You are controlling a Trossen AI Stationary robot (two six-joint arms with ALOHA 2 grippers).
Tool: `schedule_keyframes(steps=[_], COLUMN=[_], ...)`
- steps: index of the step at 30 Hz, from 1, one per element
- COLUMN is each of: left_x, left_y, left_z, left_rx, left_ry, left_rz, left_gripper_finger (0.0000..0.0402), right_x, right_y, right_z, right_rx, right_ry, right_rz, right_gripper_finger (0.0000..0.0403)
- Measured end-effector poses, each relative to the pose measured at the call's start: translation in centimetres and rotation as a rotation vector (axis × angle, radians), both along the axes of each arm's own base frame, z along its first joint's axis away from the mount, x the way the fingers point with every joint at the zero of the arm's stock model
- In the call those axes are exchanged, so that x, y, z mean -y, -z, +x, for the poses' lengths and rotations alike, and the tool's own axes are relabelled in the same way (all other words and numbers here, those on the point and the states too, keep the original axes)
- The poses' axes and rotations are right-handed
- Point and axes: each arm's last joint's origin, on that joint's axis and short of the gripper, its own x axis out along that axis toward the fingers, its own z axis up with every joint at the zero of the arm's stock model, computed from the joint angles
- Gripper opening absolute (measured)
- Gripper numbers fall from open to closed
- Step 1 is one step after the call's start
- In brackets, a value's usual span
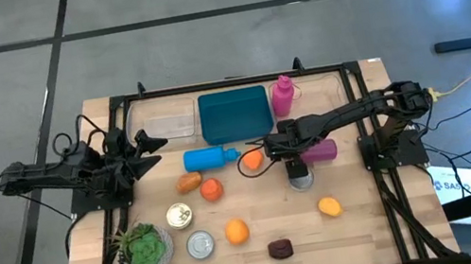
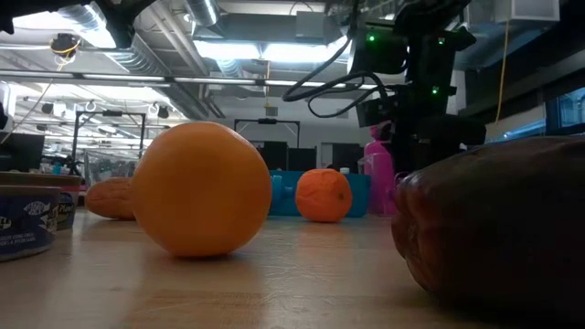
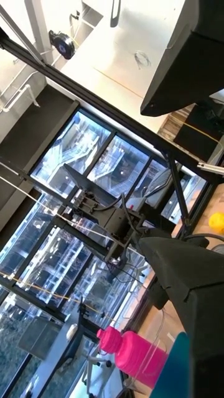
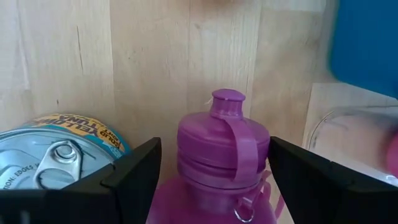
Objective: Pick & Place Food Item
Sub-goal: Put the purple tumbler into the right transparent bin
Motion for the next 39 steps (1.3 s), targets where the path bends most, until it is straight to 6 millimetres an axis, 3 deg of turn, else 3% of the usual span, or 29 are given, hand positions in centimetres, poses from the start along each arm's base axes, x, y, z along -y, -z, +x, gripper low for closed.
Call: schedule_keyframes(steps=[13, 24, 28, 33, 39], left_x=[0.0, 0.0, 0.0, 0.1, 0.1], left_y=[0.0, 0.0, 0.0, 0.0, 0.0], left_z=[0.0, 0.0, 0.0, 0.0, 0.0], left_rx=[0.000, 0.001, 0.001, 0.001, 0.001], left_ry=[0.002, 0.016, 0.016, 0.020, 0.020], left_rz=[0.000, -0.006, -0.006, -0.005, -0.001], left_gripper_finger=[0.0326, 0.0326, 0.0326, 0.0326, 0.0326], right_x=[0.0, 0.0, -0.1, 0.0, -0.1], right_y=[0.0, 2.3, 2.3, 2.3, 2.2], right_z=[0.1, 0.5, 0.5, 0.4, 0.3], right_rx=[0.019, -0.052, -0.059, -0.064, -0.067], right_ry=[0.070, 0.126, 0.122, 0.124, 0.132], right_rz=[0.009, 0.030, 0.029, 0.028, 0.029], right_gripper_finger=[0.0290, 0.0289, 0.0269, 0.0210, 0.0206])
